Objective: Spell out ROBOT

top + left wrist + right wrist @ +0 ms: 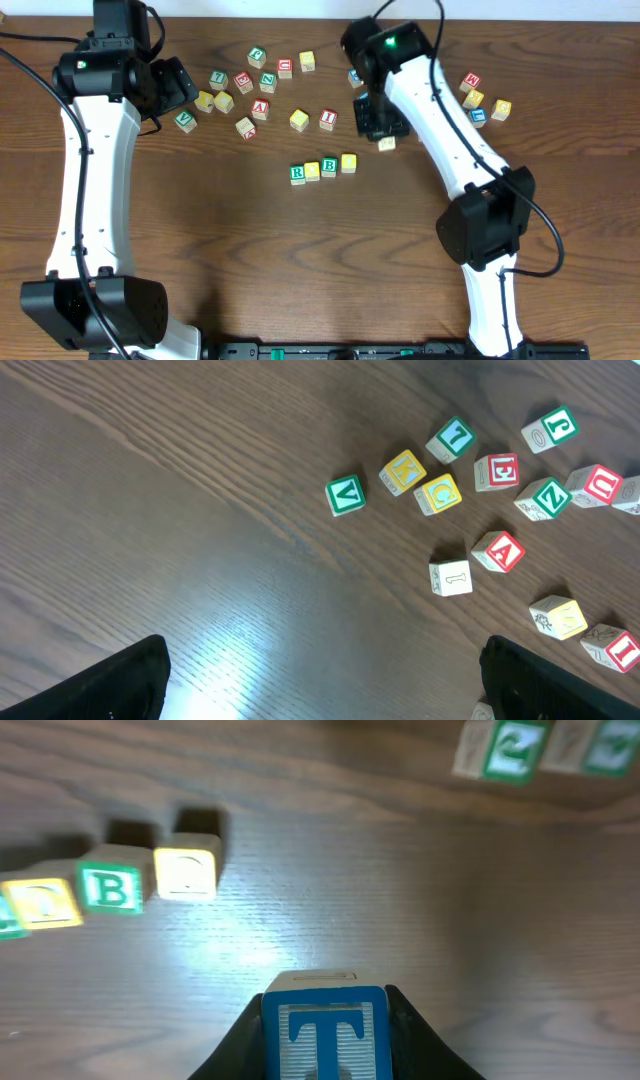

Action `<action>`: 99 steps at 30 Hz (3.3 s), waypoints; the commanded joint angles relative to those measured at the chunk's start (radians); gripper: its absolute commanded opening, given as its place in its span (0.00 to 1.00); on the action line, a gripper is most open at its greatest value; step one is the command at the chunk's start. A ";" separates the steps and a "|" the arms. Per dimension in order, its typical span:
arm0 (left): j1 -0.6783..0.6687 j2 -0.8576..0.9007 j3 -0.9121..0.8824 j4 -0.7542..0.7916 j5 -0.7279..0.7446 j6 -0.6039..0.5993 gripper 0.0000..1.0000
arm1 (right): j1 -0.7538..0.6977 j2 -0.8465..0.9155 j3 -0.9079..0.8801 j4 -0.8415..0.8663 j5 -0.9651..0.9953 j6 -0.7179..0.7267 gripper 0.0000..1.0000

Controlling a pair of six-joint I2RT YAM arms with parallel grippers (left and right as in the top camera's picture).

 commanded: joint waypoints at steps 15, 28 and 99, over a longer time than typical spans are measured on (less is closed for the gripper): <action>0.002 0.011 -0.011 -0.003 -0.013 -0.001 0.98 | 0.023 0.023 -0.342 0.334 -0.018 0.042 0.24; 0.002 0.011 -0.011 -0.003 -0.013 -0.001 0.98 | 0.025 0.023 -0.407 0.430 -0.022 0.063 0.34; 0.002 0.011 -0.011 0.017 -0.012 -0.002 0.97 | -0.121 -0.179 -0.193 -0.023 -0.193 -0.152 0.39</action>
